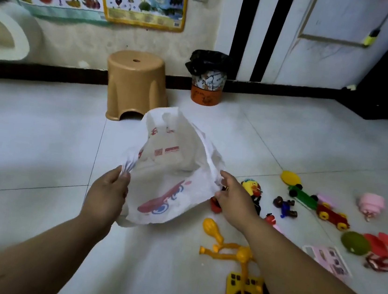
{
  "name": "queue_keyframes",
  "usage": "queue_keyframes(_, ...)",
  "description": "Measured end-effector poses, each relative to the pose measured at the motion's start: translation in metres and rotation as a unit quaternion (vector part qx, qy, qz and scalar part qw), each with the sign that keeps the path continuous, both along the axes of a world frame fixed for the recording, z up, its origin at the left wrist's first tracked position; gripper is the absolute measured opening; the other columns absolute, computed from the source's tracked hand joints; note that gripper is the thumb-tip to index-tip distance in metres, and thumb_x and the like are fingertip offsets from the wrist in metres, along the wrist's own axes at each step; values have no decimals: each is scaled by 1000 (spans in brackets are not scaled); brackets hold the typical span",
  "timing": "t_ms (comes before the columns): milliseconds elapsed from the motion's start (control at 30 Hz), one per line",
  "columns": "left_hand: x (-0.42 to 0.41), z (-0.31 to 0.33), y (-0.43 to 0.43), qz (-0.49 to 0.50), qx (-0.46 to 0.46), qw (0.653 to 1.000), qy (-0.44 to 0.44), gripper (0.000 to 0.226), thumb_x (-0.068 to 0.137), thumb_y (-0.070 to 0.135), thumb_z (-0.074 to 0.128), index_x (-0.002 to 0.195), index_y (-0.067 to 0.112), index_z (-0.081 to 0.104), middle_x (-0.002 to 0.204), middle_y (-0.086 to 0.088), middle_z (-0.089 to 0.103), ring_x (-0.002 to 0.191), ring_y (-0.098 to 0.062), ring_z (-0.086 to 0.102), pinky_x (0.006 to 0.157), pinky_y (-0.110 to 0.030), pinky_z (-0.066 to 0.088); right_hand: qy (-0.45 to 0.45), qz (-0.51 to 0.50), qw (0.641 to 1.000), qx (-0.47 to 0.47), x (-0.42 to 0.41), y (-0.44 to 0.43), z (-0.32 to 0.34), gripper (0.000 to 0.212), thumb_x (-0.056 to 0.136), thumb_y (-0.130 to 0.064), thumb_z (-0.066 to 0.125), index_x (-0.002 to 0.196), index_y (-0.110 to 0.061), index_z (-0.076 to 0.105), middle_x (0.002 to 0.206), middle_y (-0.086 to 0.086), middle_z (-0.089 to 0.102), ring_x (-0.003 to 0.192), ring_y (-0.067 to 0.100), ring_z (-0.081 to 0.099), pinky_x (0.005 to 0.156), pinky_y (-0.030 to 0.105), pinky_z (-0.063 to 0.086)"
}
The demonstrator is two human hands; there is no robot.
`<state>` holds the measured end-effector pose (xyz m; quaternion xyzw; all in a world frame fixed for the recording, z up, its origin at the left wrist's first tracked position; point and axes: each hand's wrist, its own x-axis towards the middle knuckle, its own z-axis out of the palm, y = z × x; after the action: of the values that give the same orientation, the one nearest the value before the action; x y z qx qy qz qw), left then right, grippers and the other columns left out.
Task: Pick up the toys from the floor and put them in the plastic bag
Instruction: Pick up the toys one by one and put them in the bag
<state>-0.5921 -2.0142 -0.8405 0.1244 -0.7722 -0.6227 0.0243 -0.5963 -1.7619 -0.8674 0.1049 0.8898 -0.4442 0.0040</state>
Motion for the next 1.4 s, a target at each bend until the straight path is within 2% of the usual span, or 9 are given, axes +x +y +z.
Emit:
queue_keyframes(167,-12,-1,7,40,80,996,-11,29,95,30,45,69,21,52,63,-4,41,57,-20,35,52,-31,27,-28,-74,996,46,47,31,-28,59,90,-14,59,143,-26,37,138,2,49,108,16,57,92,31,48)
queue_keyframes(300,-20,-10,15,26,60,998,18,31,93,35,45,64,25,48,62,-2,41,58,-20,35,54,-34,29,-195,-8,960,199,109,56,-74,48,86,-26,58,132,-22,47,131,5,52,117,24,52,95,35,46)
queue_keyframes(433,-22,-11,18,-1,57,998,20,27,95,35,44,70,28,53,65,-1,42,60,-19,38,55,-31,31,-309,-54,915,254,149,53,-111,76,80,-57,60,141,-18,35,141,8,39,130,28,38,102,37,40)
queue_keyframes(600,-16,-23,16,-27,67,997,18,22,96,31,44,82,15,51,67,-3,42,61,-19,37,56,-34,30,-258,-171,910,275,134,40,-123,66,81,-58,56,131,-17,42,135,11,41,123,30,37,97,40,43)
queue_keyframes(700,-15,-27,15,-44,69,996,24,26,96,30,45,87,6,50,65,-5,39,59,-20,33,55,-35,26,-231,-170,926,246,105,42,-127,82,79,-60,59,146,-25,24,144,10,31,130,33,31,101,45,37)
queue_keyframes(833,-16,-29,13,-44,68,996,28,29,96,31,46,86,4,49,66,-7,38,62,-23,31,55,-36,25,-345,-73,897,265,74,50,-138,78,86,-56,51,149,-38,8,149,12,27,134,35,28,107,52,28)
queue_keyframes(1033,-16,-28,17,-47,79,996,23,29,99,32,44,81,12,54,64,-5,41,56,-19,35,52,-32,29,-271,-92,927,244,76,49,-141,57,87,-39,56,138,-26,35,129,14,41,112,31,48,92,39,46)
queue_keyframes(1200,-24,-25,18,-26,103,994,9,30,99,33,44,75,18,54,64,-5,38,58,-20,32,53,-33,27,-144,-135,964,178,84,67,-59,55,84,-32,63,136,-26,45,117,9,53,102,25,56,79,32,47)
queue_keyframes(1400,-31,-27,15,-11,143,990,-16,28,101,30,40,79,16,53,62,-2,35,57,-18,31,50,-29,28,-87,54,994,-29,88,27,75,48,79,-19,73,113,-49,55,82,-19,66,72,-4,62,55,9,45)
